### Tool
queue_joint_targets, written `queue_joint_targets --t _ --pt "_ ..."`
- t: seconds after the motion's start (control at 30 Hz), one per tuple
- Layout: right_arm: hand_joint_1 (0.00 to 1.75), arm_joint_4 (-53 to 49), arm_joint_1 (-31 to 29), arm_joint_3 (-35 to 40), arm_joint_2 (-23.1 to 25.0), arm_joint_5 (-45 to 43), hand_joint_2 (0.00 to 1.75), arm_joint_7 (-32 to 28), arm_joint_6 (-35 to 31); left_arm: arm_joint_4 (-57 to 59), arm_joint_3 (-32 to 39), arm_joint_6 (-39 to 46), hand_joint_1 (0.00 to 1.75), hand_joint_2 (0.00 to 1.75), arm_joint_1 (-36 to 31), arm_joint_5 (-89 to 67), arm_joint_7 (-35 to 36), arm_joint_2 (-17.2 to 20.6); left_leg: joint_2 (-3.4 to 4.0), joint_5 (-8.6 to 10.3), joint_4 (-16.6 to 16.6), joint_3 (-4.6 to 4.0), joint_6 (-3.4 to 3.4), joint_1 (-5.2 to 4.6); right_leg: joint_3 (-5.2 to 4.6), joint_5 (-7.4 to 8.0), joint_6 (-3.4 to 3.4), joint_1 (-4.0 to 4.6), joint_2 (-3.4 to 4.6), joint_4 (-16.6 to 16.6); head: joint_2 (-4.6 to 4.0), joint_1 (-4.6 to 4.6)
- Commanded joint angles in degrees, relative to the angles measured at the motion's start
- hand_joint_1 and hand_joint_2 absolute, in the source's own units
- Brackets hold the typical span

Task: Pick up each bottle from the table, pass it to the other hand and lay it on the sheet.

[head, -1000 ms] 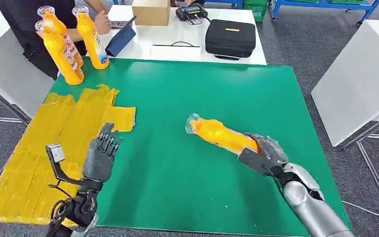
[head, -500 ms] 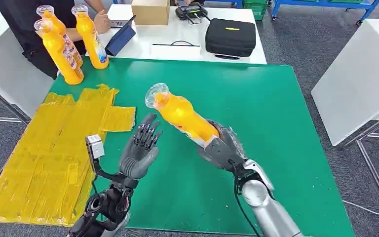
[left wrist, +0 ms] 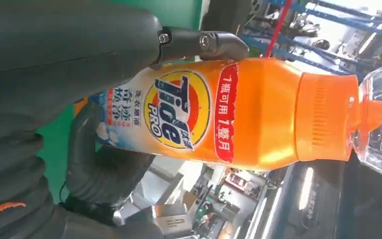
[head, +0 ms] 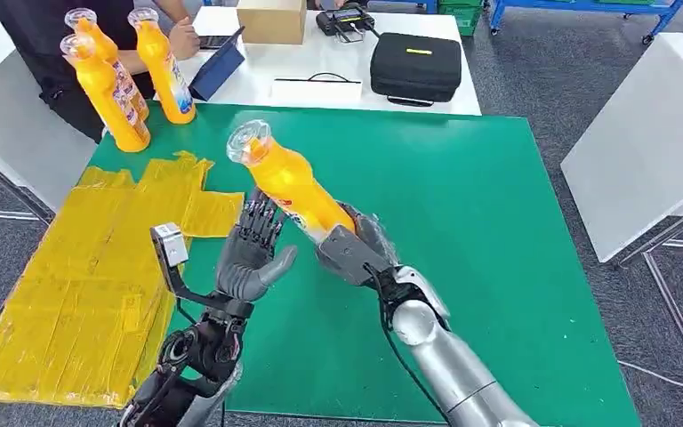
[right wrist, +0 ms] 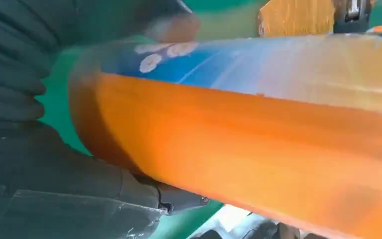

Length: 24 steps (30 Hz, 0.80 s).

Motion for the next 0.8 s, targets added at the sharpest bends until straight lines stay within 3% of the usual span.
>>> queue_joint_targets --t 0.03,0.43,0.8 --pt "1.75 7.3 -3.1 6.6 1.8 3.0 1.75 0.7 -1.2 3.1 -0.8 0.7 0.0 1.75 -2.9 -1.2 -0.3 0.3 0.03 -0.03 0.0 0.11 -0.1 0.04 0.09 -0.01 -0.11 0.05 -0.02 0.0 0.0 0.0" --pt "1.75 3.4 -2.4 15.1 2.4 14.8 1.75 4.5 -5.3 2.8 -0.4 2.7 0.0 1.75 -4.4 1.9 1.4 0.0 -0.06 -0.12 0.1 0.22 -0.18 0.07 0.19 -0.13 -0.2 0.09 -0.17 0.1 0.0 0.02" --pt "1.75 4.9 -3.4 16.0 4.3 16.1 1.75 4.4 -4.5 2.0 -2.1 2.4 0.0 1.75 -4.2 5.0 2.5 0.2 -0.03 -0.05 0.0 0.06 -0.13 0.05 0.04 -0.06 -0.13 0.06 -0.1 0.0 0.0 0.02"
